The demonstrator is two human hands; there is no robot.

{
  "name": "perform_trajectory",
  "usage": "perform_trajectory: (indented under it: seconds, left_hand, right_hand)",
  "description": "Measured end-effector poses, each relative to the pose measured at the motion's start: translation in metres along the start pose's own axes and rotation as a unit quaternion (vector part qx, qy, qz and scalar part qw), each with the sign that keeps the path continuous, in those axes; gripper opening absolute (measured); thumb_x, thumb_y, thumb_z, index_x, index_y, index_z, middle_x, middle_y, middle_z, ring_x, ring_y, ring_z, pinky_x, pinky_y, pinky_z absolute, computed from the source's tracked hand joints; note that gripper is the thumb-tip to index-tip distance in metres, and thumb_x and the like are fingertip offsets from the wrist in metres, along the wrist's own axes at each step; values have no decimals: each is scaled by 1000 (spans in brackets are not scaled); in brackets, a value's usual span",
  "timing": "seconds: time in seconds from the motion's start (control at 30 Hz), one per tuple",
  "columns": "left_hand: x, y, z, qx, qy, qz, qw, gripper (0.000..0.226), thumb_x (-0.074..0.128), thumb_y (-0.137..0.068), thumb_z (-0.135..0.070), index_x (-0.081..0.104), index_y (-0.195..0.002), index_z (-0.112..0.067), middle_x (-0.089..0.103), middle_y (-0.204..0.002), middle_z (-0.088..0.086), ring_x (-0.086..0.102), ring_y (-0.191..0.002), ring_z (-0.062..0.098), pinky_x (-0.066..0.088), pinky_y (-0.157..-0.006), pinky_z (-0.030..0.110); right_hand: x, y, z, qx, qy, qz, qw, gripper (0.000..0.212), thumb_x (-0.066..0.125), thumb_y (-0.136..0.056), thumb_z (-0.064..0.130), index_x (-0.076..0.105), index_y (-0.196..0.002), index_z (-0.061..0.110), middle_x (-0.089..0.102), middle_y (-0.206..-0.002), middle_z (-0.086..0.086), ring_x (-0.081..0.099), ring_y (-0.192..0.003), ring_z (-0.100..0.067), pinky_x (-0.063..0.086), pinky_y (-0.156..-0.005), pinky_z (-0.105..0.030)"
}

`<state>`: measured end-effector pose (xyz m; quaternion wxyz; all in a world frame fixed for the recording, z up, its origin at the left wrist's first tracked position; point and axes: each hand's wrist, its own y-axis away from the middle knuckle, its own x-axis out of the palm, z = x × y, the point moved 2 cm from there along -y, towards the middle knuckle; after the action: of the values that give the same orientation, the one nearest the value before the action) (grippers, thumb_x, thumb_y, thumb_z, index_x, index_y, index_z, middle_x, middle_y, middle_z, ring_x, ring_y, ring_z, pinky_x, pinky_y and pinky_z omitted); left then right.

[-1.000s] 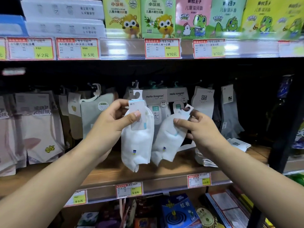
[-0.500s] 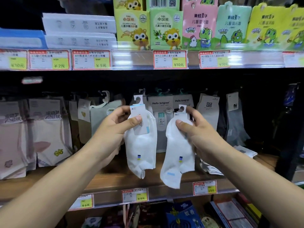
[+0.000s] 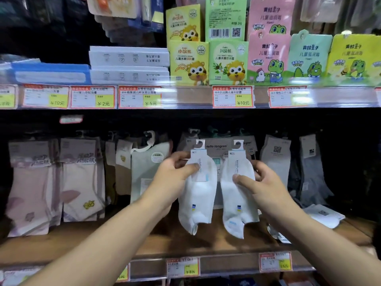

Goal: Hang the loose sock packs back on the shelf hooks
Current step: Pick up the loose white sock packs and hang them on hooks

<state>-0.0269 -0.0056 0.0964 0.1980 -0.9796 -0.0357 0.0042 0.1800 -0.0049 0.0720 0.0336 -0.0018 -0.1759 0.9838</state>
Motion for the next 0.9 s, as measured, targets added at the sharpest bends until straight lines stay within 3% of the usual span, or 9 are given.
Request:
perform_trajectory:
  seconds: [0.13,0.27,0.37,0.6,0.67,0.8,0.9]
  left_hand:
    - [12,-20,0,8,-18,-35,999,20,67,-87,-5,61,-102,-16,65,-91,-4,61,-77,4,44,-58,4]
    - [18,-41,-2,17,-42,-70,997,19,64,-89,-6,57,-104,-15,59,-86,-7,59,-80,13,45,-68,17]
    - [19,-51,-1,12,-59,-97,993,29,65,-89,-9,59,-117,-8,64,-99,5,62,-94,25,47,-80,31]
    - [23,-59,3,2,-113,-164,980,39,60,-92,-16,56,-130,-9,62,-132,8,58,-118,29,37,-83,24]
    - [26,-62,4,-8,-125,-179,976,34,59,-91,-17,58,-125,-10,65,-127,11,61,-112,33,40,-82,26]
    - [27,-61,10,-21,-141,-194,971,16,54,-91,-15,56,-106,-9,65,-97,10,58,-83,31,40,-71,27]
    - [27,-56,12,-5,-149,-197,969,23,54,-93,-16,54,-115,-11,60,-100,5,56,-86,27,40,-74,27]
  right_hand:
    - [-4,3,-1,2,-9,0,1000,22,68,-91,7,65,-111,14,81,-93,-6,78,-78,-24,61,-68,-40]
    - [-6,5,-3,0,10,7,1000,17,69,-91,6,68,-103,18,81,-86,-2,77,-69,-16,58,-61,-33]
    - [-5,8,-4,-4,21,16,1000,15,68,-91,7,68,-101,19,81,-87,-1,76,-68,-13,57,-59,-30]
    - [0,13,-9,11,30,39,999,17,68,-91,9,69,-105,19,82,-90,2,78,-75,-17,60,-68,-34]
    - [0,14,-11,11,37,42,998,16,69,-91,9,69,-104,18,81,-89,3,77,-74,-14,58,-67,-31]
    - [0,14,-13,6,42,50,998,15,70,-90,9,70,-102,19,81,-87,5,75,-73,-9,55,-67,-28]
    - [0,14,-14,7,35,54,998,15,70,-90,9,71,-101,18,81,-87,3,75,-72,-9,55,-67,-28]
